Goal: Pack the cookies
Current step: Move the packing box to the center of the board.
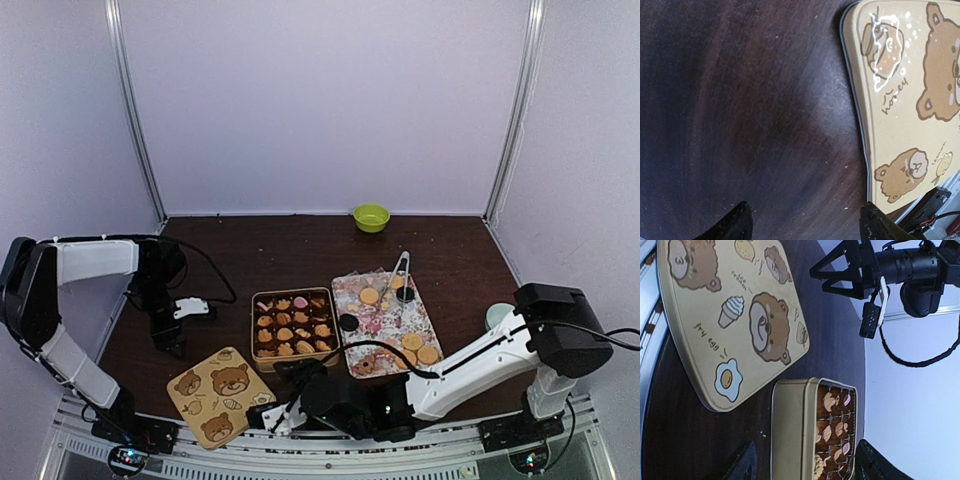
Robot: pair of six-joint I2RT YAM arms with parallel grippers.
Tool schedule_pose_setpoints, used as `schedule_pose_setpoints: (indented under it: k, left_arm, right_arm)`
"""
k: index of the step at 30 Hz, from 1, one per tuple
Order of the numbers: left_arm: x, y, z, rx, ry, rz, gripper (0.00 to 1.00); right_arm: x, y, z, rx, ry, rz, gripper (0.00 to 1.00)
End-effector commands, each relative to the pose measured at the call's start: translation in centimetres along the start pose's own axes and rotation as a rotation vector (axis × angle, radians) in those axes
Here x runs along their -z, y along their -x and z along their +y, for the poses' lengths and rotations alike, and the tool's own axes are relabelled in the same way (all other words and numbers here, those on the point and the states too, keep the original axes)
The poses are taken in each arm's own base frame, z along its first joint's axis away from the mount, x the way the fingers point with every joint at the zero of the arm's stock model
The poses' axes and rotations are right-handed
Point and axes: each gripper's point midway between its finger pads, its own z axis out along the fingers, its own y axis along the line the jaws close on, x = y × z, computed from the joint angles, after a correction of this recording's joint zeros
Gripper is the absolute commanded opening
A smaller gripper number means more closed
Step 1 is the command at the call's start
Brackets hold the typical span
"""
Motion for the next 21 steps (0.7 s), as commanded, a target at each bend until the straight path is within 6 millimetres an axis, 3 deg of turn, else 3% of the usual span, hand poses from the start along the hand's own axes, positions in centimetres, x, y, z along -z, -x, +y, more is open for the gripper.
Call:
schedule_pose_setpoints:
  k: [1, 9, 14, 17, 21]
  left_arm:
    - [-0.4, 0.5, 0.5, 0.001, 0.012, -0.016, 0.76]
    - [-0.9, -0.1, -0.6, -0.008, -0.019, -0.02, 0.77]
    - [-1.9, -0.9, -1.0, -0.022, -0.023, 0.005, 0.77]
    - [-2.0, -0.9, -1.0, -0.024, -0.029, 0.006, 0.77]
    - [-2.2, -1.0, -0.7, -0.03, -0.026, 0.019, 0.77]
  right_arm:
    - [-2.4, -3.5, 0.5, -0.017, 0.052, 0.132, 0.67]
    - [-10.4, -7.7, -5.5, -0.074, 0.019, 0.282, 0.67]
    - [-14.1, -9.9, -9.5, -0.11, -0.028, 0.337, 0.67]
    - [-14.0, -9.5, -11.5, -0.139, -0.066, 0.312, 0.68]
    - [-10.1, -7.4, -11.7, -0.163, -0.083, 0.197, 0.71]
